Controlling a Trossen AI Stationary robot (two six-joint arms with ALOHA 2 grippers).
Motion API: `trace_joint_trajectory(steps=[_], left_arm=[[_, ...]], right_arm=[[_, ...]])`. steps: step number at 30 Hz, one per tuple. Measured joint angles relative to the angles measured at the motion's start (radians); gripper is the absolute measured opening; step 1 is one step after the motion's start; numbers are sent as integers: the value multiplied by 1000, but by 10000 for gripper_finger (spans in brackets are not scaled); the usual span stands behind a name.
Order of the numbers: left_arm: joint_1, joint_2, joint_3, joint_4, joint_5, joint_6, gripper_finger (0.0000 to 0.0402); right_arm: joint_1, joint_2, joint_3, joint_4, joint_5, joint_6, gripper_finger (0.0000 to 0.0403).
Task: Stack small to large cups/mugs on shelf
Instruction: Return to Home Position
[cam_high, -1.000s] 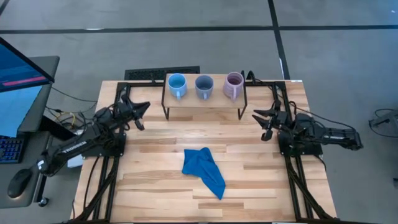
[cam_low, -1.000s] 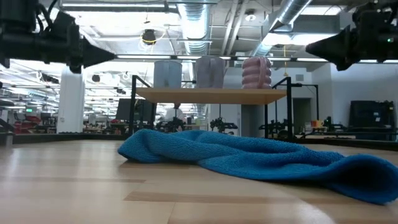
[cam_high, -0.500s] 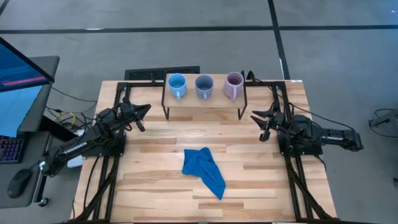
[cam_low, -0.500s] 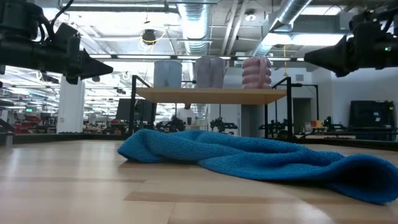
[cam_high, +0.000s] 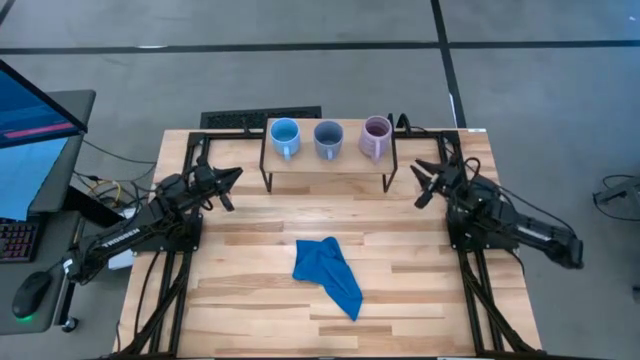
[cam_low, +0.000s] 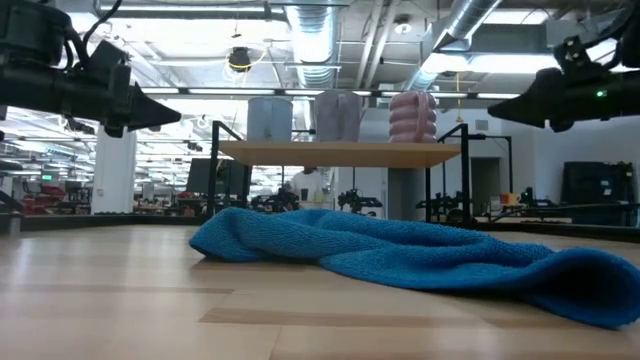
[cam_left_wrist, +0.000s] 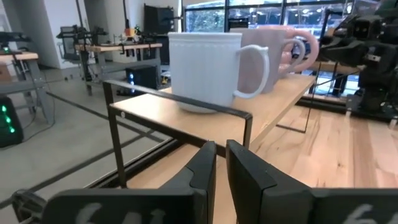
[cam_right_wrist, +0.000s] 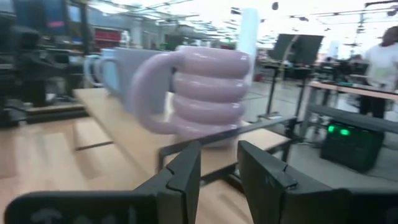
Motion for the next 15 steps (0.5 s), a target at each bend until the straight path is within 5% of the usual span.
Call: trace_joint_trajectory(steps=[15], left_arm=[[-1, 0, -1, -62, 67, 69, 27]], right_arm=[[-169, 0, 0, -42, -255, 41, 128]])
